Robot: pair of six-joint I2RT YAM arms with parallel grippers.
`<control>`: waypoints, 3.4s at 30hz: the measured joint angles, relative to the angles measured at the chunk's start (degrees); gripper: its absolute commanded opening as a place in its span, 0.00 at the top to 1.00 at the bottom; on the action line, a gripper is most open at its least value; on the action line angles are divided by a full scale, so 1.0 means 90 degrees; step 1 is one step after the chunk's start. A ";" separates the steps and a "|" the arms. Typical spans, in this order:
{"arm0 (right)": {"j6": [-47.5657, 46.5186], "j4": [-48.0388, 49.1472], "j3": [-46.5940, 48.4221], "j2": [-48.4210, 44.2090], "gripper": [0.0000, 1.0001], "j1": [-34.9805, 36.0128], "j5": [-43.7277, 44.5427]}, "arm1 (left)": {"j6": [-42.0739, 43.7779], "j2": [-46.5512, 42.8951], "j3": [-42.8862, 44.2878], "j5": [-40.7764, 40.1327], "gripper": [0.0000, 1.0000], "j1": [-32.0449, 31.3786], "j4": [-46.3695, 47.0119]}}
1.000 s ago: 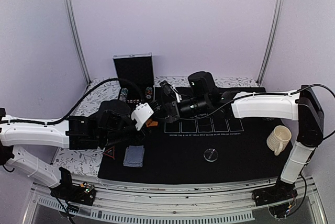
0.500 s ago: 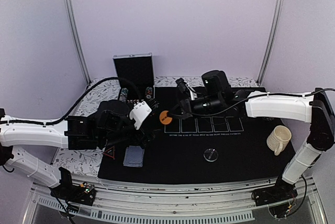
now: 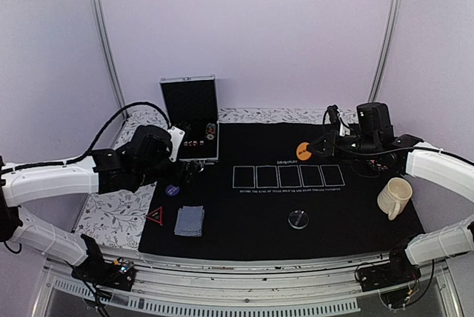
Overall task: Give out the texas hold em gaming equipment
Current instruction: Pick up the small blind button from the poker table mat.
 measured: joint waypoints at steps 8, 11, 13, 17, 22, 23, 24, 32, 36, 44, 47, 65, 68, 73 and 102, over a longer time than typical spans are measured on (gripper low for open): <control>-0.0012 -0.0289 -0.0010 -0.0211 0.98 -0.0039 0.0058 | -0.0940 0.0942 0.0015 0.0418 0.02 0.1190 -0.0823; -0.0017 -0.0372 -0.0010 -0.0211 0.98 -0.0039 0.0058 | -0.1122 0.1224 0.0012 0.0636 0.02 0.1433 -0.0848; -0.0019 -0.0398 -0.0010 -0.0211 0.98 -0.0039 0.0056 | -0.1214 0.1438 0.0012 0.0797 0.04 0.1693 -0.0845; -0.0029 -0.0466 -0.0010 -0.0206 0.98 -0.0039 0.0058 | -0.1302 0.1926 0.0015 0.1129 0.07 0.2142 -0.0787; -0.0044 -0.0495 -0.0010 -0.0180 0.98 -0.0039 0.0056 | -0.1304 0.2586 0.0158 0.1379 0.09 0.2293 -0.0746; -0.0046 -0.0498 -0.0012 -0.0175 0.98 -0.0039 0.0056 | -0.1302 0.2747 0.0240 0.1421 0.09 0.2293 -0.0746; -0.0046 -0.0498 -0.0010 -0.0175 0.98 -0.0039 0.0056 | -0.1299 0.2880 0.0313 0.1457 0.10 0.2293 -0.0746; -0.0046 -0.0500 -0.0138 -0.0175 0.98 -0.0039 0.0056 | -0.1273 0.3330 0.0617 0.1542 0.21 0.2295 -0.0750; -0.0046 -0.0503 -0.0180 -0.0175 0.98 -0.0039 0.0056 | -0.1270 0.3334 0.0619 0.1596 0.26 0.2295 -0.0750; -0.0049 -0.0498 -0.0211 -0.0175 0.98 -0.0039 0.0058 | -0.1263 0.3274 0.0561 0.1741 0.25 0.2322 -0.0753; -0.0051 -0.0500 -0.0223 -0.0175 0.98 -0.0039 0.0058 | -0.1268 0.3206 0.0508 0.1787 0.25 0.2375 -0.0794; -0.0100 -0.0500 -0.0223 -0.0177 0.98 -0.0039 0.0061 | -0.1324 0.3189 0.0500 0.1797 0.36 0.2562 -0.0882; -0.0117 -0.0500 -0.0226 -0.0177 0.98 -0.0039 0.0058 | -0.1324 0.3189 0.0503 0.1741 0.35 0.2501 -0.0935; -0.0121 -0.0500 -0.0226 -0.0177 0.98 -0.0039 0.0061 | -0.1328 0.3189 0.0510 0.1676 0.36 0.2465 -0.0988; -0.0138 -0.0500 -0.0223 -0.0177 0.98 -0.0039 0.0104 | -0.1304 0.3019 0.0656 0.1341 0.65 0.2157 -0.1746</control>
